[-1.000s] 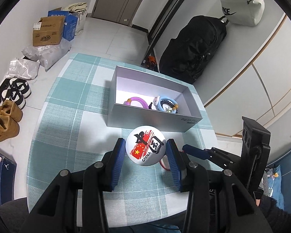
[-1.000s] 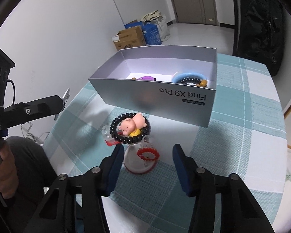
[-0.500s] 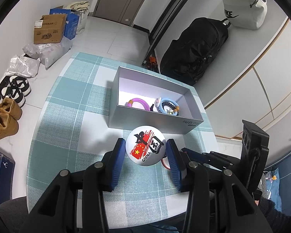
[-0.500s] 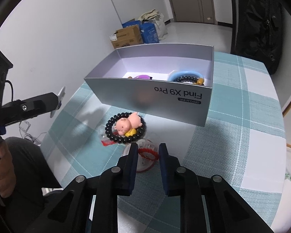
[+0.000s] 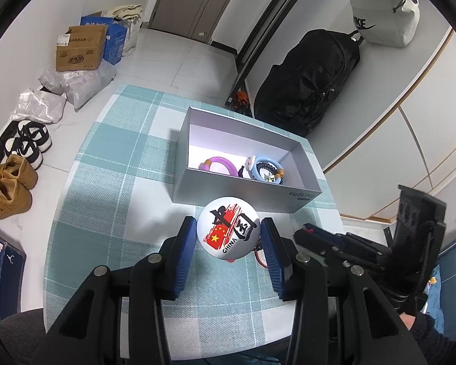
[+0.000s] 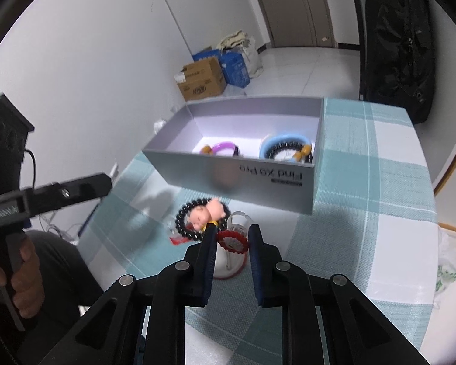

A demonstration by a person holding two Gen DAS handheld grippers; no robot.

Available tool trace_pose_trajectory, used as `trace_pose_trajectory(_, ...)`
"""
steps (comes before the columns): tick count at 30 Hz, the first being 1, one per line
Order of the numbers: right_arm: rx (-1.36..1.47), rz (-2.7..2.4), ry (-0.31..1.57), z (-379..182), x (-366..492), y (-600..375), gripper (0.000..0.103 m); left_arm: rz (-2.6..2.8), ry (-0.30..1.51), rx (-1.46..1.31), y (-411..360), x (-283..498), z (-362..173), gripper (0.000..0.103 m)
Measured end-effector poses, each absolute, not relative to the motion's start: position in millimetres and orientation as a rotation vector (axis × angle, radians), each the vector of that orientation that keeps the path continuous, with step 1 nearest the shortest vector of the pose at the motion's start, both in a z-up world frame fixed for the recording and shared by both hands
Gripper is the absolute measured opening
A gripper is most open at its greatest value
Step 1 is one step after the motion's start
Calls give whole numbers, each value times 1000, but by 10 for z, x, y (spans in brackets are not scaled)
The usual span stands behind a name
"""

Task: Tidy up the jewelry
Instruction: 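Hold the CHINA badge with the left tool while the right tool grasps the red-rimmed white badge, then carry both badges into the silver box and open both tools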

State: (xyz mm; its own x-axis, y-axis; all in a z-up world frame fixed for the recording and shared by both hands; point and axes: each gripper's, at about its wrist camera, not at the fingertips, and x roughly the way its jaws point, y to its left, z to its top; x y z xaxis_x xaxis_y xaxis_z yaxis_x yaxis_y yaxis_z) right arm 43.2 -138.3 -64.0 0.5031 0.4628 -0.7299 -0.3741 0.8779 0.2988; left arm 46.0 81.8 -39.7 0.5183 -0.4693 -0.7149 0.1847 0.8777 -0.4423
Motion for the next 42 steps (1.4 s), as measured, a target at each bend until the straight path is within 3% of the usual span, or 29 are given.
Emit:
trace_pose_trajectory(21,174,537,743,-207,752,-1433,20,-414,900,-233,502,880,-282,38)
trace_pose_trajectory(42,219,549,816,-377,1225,-1471,20,-409,969,-247,421,1300,-470,38)
